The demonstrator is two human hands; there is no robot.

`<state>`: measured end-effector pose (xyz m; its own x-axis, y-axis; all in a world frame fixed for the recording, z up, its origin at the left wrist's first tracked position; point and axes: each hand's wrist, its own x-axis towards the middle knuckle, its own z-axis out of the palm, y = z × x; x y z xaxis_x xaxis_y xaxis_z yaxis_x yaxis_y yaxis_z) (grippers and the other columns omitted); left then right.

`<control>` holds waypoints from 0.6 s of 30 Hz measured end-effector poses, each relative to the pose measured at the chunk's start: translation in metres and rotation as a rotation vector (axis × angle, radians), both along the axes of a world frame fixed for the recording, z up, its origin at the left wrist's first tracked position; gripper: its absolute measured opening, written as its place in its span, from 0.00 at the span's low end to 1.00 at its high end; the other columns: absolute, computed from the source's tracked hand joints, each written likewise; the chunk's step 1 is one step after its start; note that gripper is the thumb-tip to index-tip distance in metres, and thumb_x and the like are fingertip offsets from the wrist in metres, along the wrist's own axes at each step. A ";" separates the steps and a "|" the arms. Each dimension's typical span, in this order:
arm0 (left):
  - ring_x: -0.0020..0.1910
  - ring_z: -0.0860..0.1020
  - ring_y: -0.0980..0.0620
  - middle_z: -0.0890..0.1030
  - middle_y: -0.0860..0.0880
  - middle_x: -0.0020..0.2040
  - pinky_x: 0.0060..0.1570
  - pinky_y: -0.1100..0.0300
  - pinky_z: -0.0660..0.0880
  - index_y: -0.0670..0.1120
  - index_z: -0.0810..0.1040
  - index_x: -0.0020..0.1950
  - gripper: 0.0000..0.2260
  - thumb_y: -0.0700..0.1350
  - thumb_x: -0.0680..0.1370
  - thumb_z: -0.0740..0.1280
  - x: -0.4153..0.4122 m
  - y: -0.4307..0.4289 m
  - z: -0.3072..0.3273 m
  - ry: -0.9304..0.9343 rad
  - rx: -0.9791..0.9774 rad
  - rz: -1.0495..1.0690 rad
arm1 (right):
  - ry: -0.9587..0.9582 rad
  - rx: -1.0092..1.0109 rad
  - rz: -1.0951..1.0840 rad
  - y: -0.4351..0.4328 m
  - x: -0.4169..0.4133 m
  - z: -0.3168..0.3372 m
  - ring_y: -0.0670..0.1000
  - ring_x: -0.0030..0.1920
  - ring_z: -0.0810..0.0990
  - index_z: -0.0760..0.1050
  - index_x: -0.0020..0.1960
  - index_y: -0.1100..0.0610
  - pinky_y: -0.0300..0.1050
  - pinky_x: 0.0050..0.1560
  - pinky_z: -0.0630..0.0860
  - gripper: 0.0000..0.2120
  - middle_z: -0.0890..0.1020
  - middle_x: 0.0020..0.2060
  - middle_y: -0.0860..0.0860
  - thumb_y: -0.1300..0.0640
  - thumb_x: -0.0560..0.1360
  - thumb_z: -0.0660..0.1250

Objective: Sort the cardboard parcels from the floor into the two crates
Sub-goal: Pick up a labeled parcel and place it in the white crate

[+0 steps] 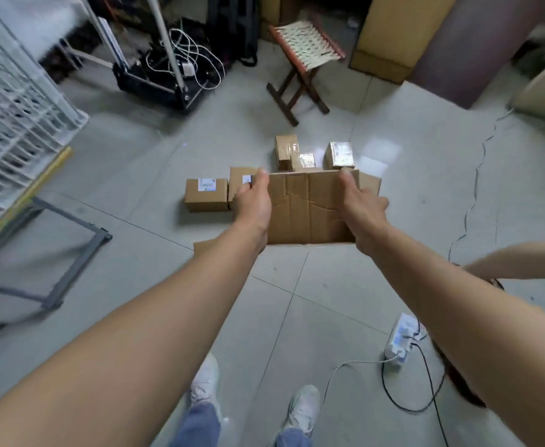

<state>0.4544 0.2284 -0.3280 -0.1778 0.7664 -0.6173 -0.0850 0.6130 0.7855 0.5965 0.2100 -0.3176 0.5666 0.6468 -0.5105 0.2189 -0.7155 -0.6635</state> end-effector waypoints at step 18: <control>0.53 0.78 0.46 0.80 0.46 0.52 0.54 0.50 0.77 0.43 0.77 0.54 0.24 0.63 0.77 0.60 -0.206 -0.052 0.247 -0.037 0.223 0.340 | 0.150 0.349 0.286 -0.015 -0.199 0.245 0.57 0.58 0.73 0.68 0.62 0.57 0.58 0.61 0.72 0.30 0.72 0.59 0.56 0.33 0.75 0.51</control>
<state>0.2486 0.1762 -0.0805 -0.4250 0.7835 -0.4533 -0.2837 0.3603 0.8887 0.3977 0.1949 -0.0727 0.2771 0.9135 -0.2979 0.2578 -0.3693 -0.8928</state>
